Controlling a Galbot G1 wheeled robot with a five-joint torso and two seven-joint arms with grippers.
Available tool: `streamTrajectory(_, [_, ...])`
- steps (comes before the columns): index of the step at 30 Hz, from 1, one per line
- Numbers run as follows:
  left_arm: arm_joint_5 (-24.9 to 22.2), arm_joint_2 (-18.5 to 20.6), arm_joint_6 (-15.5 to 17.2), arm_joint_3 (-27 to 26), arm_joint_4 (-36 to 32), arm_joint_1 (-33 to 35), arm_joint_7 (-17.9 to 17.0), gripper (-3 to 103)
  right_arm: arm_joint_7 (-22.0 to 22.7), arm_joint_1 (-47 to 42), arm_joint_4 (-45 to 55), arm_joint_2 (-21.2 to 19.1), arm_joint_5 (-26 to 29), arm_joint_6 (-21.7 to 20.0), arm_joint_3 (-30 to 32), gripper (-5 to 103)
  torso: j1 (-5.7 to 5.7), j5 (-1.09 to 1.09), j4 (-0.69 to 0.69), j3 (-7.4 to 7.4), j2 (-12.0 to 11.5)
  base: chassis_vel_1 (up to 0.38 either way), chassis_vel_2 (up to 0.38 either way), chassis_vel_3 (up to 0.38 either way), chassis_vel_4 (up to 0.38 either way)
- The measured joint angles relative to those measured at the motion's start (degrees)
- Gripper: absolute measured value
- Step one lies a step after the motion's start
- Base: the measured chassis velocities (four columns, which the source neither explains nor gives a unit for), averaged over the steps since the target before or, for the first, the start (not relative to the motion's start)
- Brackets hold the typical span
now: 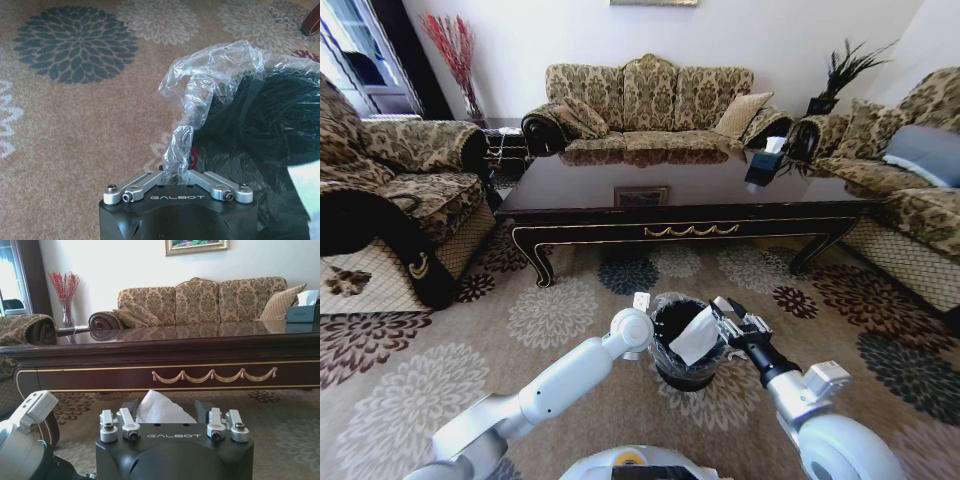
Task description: Move to the front of the table and pick up the trash from the floor, then place it into the trash bin.
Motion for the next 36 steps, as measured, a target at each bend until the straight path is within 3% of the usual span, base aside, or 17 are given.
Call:
streamTrajectory(1, [0.0, 0.1, 0.0, -0.1, -0.4, 0.3, 0.0, 0, 0.0, 0.0, 0.0, 0.1, -0.1, 0.0, 0.0, 72, 0.00, 0.00, 0.00, 0.00, 0.0, 0.000, 0.000, 0.000, 0.000])
streamTrajectory(2, [0.0, 0.2, 0.0, -0.2, -0.6, 0.4, -0.1, 0, 0.0, 0.0, 0.0, 0.2, 0.5, 0.0, -0.1, 72, 0.00, 0.00, 0.00, 0.00, 0.0, 0.000, 0.000, 0.000, 0.000])
streamTrajectory(4, [0.1, 0.5, 0.0, -0.3, -1.2, 0.8, -0.2, 0, 1.2, 0.4, 0.0, 0.9, 2.5, -0.6, -0.6, 84, 0.00, 0.00, 0.00, 0.00, 0.0, 0.000, 0.000, 0.000, 0.000])
streamTrajectory(6, [0.1, 0.7, 0.0, -0.5, -1.4, 1.0, -0.3, 0, 1.9, 0.9, 0.0, 1.2, 1.4, -0.6, -0.6, 88, 0.00, 0.00, 0.00, 0.00, 0.0, 0.000, 0.000, 0.000, 0.000])
streamTrajectory(9, [0.1, 1.1, 0.0, -0.8, -1.8, 1.5, -0.4, 0, 1.7, 1.3, -0.1, 1.3, -7.2, 1.5, 0.1, 98, 0.00, 0.00, 0.01, 0.00, 0.0, 0.000, 0.000, 0.000, 0.000])
streamTrajectory(10, [0.1, 1.2, 0.0, -0.8, -1.8, 1.5, -0.5, 0, 1.5, 0.5, -0.1, 1.4, -5.3, 0.9, -0.3, 99, 0.00, -0.01, 0.01, 0.00, 0.0, 0.000, 0.000, 0.000, 0.000])
streamTrajectory(11, [0.1, 1.2, 0.0, -0.8, -1.8, 1.5, -0.5, 0, 1.5, 0.5, -0.1, 1.4, -5.3, 0.9, -0.3, 99, 0.00, -0.01, 0.01, 0.00, 0.0, 0.000, 0.000, 0.000, 0.000])
streamTrajectory(12, [0.1, 1.2, 0.0, -0.9, -1.8, 1.6, -0.5, 0, 2.8, -0.2, -0.1, 2.2, -2.8, -1.7, -1.2, 100, 0.00, 0.01, 0.00, 0.00, 0.0, 0.000, 0.000, 0.000, 0.000])
streamTrajectory(14, [0.1, 1.0, 0.0, -1.1, -1.8, 1.6, -0.6, 0, 2.3, -0.2, -0.1, 3.0, -4.8, -1.1, -1.8, 100, 0.00, 0.00, 0.00, -0.01, 0.0, 0.000, 0.000, 0.000, 0.000])
streamTrajectory(17, [0.1, 0.7, 0.0, -1.1, -1.8, 1.6, -0.6, 0, 2.9, -0.6, -0.1, 4.0, -1.5, -3.3, -3.4, 100, 0.00, 0.00, -0.01, 0.00, 0.0, 0.000, 0.000, 0.000, 0.000])
streamTrajectory(20, [0.0, 0.8, 0.0, -1.1, -2.4, 1.6, -0.8, 0, 1.4, -0.2, -0.1, 4.2, -6.3, -0.2, -4.0, 100, 0.00, -0.01, 0.00, 0.00, 0.0, 0.000, 0.000, 0.000, 0.000])
streamTrajectory(26, [-0.5, 1.5, 0.0, -1.5, -3.3, 1.7, -1.0, 0, 1.5, 1.4, -0.1, 4.7, -4.6, 1.2, -4.0, 100, 0.00, -0.01, -0.01, 0.00, 0.0, 0.000, 0.000, 0.000, 0.000])
streamTrajectory(27, [-0.5, 3.5, 0.1, -3.4, -3.6, 2.5, -1.0, 0, 3.3, 4.2, -1.5, 4.6, 1.6, 0.9, -2.0, 100, 0.00, -0.01, -0.01, 0.00, 0.0, 0.000, 0.000, 0.000, 0.000])
streamTrajectory(29, [-0.7, 5.7, 0.2, -5.3, -4.1, 3.5, -0.8, 0, 4.8, 7.0, -4.6, 4.1, 6.3, 0.5, -0.3, 100, 0.00, 0.00, 0.00, 0.00, 0.0, 0.000, 0.000, 0.000, 0.000])
streamTrajectory(35, [-0.6, 10.4, 0.5, -11.2, -5.4, 7.3, 0.6, 0, 5.2, 11.6, -14.4, 3.2, 8.3, 1.1, 1.6, 100, 0.00, 0.01, 0.00, 0.01, 0.0, 0.000, 0.000, 0.000, 0.000])
streamTrajectory(36, [-0.4, 11.8, 0.5, -14.1, -6.1, 9.3, 1.2, 0, 4.8, 12.8, -18.5, 3.3, 8.1, 1.6, 1.5, 100, 0.00, -0.01, 0.01, 0.00, 0.0, 0.000, 0.000, 0.000, 0.000])
